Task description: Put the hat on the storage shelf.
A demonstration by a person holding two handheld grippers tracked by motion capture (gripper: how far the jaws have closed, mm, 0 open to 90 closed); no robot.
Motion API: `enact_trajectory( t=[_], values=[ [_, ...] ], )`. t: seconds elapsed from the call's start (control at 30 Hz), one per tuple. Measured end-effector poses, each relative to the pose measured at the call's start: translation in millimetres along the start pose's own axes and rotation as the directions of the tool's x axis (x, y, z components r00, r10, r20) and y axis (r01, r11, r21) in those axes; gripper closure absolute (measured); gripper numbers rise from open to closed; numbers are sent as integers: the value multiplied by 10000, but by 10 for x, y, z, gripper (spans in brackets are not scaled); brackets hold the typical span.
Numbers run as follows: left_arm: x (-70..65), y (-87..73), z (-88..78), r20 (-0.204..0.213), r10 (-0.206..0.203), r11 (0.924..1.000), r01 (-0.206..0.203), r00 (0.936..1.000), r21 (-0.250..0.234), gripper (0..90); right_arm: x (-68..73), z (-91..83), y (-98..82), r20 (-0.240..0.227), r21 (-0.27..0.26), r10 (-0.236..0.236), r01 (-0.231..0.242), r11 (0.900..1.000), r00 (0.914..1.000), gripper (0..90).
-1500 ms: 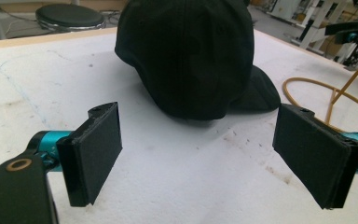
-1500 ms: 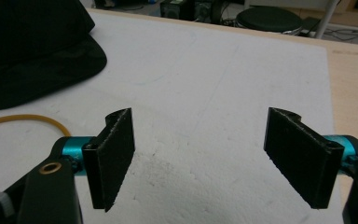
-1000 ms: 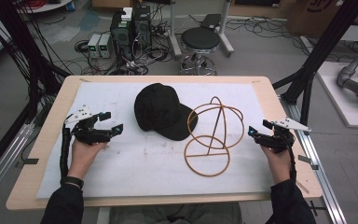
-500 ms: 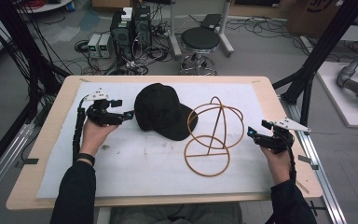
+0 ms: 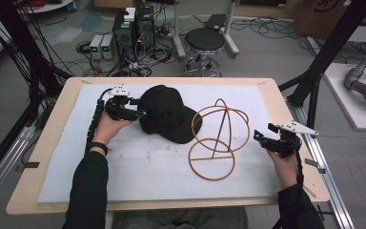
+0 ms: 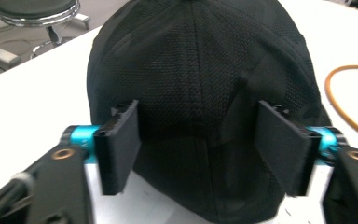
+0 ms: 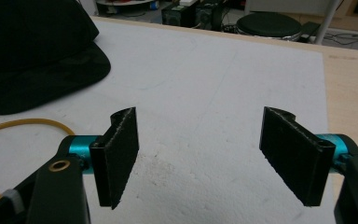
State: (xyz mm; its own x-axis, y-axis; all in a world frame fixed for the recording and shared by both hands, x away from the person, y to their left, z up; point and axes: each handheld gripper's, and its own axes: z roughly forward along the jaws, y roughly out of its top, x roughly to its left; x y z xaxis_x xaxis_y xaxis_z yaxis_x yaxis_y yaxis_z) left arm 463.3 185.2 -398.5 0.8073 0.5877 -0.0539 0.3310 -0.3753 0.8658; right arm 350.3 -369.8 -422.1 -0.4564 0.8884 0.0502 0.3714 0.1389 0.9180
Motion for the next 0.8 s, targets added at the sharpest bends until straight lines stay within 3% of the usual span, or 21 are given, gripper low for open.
enact_trajectory(
  t=[0.13, 0.2, 0.47, 0.6, 0.8],
  values=[
    [21, -25, 49, -67, -71, 9999, 72, 10000, 134, 360, -6, -6, -11, 30, 76, 4, -4, 10000, 10000, 278],
    [17, -25, 58, -111, 107, 9997, -104, 9999, 225, 399, -2, -15, -9, 39, 50, 0, -1, 10000, 10000, 277],
    [22, -16, -17, 136, 331, 9990, -334, 9994, 292, 711, -18, -20, -19, 113, 78, 25, -26, 10000, 9999, 278],
    [25, -16, -34, 267, 151, 9995, -158, 9995, 279, 820, -8, -16, -18, 133, 89, 17, -19, 10000, 9999, 279],
    [1, 15, -96, 786, -73, 10000, 75, 9969, -25, 862, -5, -15, -16, 129, 87, -36, 35, 10000, 9999, 280]
  ],
)
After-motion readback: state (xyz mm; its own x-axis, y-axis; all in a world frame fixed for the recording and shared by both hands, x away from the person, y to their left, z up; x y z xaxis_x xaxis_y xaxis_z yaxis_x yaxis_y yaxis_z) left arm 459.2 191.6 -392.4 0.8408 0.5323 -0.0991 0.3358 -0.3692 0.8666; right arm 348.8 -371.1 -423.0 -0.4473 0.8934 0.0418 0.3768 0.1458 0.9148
